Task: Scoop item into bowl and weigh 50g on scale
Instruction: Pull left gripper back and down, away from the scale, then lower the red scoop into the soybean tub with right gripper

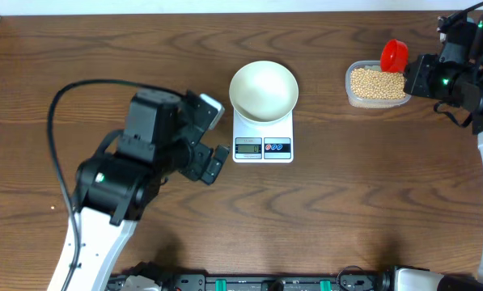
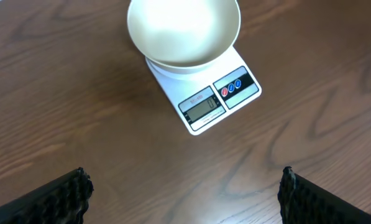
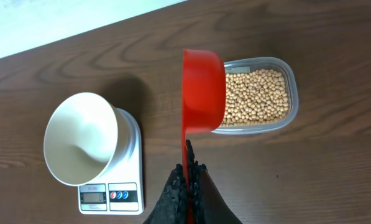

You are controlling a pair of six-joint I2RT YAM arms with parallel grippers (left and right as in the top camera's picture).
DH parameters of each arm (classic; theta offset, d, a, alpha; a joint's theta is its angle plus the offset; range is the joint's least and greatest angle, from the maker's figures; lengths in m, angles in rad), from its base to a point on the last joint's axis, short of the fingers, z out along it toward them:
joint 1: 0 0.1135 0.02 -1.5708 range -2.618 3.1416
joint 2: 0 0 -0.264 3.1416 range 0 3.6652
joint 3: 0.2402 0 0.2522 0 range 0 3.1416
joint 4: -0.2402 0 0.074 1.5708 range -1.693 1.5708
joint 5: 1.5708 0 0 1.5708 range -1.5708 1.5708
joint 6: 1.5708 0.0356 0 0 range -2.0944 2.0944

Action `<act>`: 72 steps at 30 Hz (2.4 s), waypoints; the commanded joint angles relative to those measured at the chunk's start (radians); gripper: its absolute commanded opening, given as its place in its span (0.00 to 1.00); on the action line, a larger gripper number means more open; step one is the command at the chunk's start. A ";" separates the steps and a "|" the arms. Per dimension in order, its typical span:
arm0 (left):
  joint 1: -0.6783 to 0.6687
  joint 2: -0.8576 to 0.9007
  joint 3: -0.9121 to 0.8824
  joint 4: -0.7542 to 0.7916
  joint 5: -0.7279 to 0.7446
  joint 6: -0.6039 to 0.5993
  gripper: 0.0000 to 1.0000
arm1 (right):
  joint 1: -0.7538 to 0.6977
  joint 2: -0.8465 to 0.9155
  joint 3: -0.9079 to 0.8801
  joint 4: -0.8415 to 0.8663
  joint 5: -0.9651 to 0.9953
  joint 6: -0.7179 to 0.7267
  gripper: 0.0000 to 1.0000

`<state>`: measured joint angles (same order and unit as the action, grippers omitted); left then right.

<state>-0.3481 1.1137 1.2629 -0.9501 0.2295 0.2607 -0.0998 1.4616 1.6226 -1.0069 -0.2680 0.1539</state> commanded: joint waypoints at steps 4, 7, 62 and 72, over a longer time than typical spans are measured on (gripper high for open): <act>-0.003 -0.028 -0.092 0.003 -0.005 -0.035 0.98 | -0.004 -0.003 0.024 0.001 0.008 -0.013 0.01; -0.003 -0.018 -0.116 0.014 0.023 -0.019 0.98 | -0.004 -0.003 0.024 0.002 0.008 -0.014 0.01; -0.013 0.008 -0.149 0.014 0.056 0.066 0.98 | -0.004 -0.003 0.024 -0.019 0.008 -0.021 0.01; -0.013 0.008 -0.149 0.013 0.057 0.067 0.98 | -0.004 -0.003 0.024 -0.020 0.008 -0.021 0.01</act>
<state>-0.3573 1.1168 1.1221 -0.9371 0.2913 0.3367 -0.0998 1.4616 1.6226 -1.0248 -0.2680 0.1478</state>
